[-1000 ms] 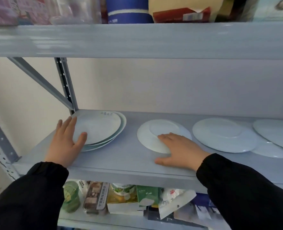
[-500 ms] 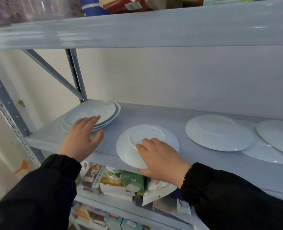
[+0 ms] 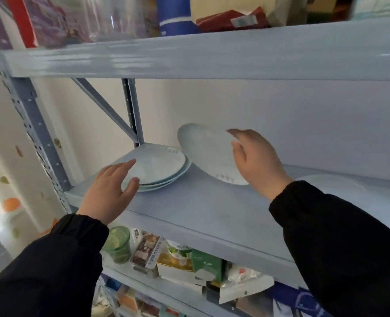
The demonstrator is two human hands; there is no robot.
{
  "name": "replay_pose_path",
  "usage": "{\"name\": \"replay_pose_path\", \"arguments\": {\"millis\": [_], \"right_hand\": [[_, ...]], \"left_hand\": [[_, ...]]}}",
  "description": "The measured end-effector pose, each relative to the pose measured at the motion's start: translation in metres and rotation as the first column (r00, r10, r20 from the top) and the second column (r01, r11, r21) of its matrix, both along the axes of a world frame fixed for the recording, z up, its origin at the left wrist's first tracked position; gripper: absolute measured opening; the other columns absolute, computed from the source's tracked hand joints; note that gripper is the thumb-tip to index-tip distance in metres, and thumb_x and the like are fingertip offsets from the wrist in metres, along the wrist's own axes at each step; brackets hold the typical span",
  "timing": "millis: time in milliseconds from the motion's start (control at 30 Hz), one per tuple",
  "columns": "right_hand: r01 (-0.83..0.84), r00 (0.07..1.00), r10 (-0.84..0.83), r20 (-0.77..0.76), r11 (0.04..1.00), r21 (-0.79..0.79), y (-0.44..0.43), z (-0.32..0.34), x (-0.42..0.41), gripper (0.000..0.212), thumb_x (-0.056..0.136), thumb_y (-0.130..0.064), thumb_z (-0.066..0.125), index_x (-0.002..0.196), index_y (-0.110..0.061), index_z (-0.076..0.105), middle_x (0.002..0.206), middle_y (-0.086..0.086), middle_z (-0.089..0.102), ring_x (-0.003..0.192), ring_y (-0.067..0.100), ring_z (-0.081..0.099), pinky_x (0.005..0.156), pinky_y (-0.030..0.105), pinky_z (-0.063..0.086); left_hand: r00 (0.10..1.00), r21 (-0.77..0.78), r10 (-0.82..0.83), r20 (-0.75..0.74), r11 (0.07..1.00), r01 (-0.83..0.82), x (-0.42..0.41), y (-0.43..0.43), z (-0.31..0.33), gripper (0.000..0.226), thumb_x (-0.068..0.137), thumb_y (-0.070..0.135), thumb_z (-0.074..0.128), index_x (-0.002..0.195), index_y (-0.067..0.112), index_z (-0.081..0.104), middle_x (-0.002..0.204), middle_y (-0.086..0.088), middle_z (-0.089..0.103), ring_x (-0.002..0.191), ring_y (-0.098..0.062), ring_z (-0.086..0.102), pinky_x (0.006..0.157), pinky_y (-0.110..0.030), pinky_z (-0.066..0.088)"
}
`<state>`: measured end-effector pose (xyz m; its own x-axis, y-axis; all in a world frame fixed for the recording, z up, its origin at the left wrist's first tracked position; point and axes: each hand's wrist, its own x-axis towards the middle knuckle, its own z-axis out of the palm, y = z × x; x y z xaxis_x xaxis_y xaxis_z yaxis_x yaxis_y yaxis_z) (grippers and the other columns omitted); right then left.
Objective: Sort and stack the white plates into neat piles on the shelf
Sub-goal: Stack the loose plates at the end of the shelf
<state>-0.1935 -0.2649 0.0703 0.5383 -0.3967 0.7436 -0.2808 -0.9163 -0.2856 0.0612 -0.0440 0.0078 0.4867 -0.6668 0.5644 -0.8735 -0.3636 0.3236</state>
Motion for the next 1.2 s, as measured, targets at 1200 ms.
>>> {"name": "replay_pose_path", "arguments": {"millis": [1200], "right_hand": [[0.174, 0.985, -0.136, -0.111, 0.692, 0.701, 0.005, -0.03, 0.142, 0.073, 0.094, -0.015, 0.051, 0.158, -0.027, 0.019, 0.162, -0.004, 0.025, 0.118, 0.011, 0.052, 0.085, 0.011, 0.04]], "left_hand": [[0.964, -0.054, -0.266, 0.01, 0.963, 0.266, 0.117, 0.0, 0.01, 0.057, 0.095, 0.052, 0.034, 0.145, 0.025, 0.044, 0.143, 0.005, 0.051, 0.134, -0.014, 0.038, 0.106, -0.025, 0.025]]}}
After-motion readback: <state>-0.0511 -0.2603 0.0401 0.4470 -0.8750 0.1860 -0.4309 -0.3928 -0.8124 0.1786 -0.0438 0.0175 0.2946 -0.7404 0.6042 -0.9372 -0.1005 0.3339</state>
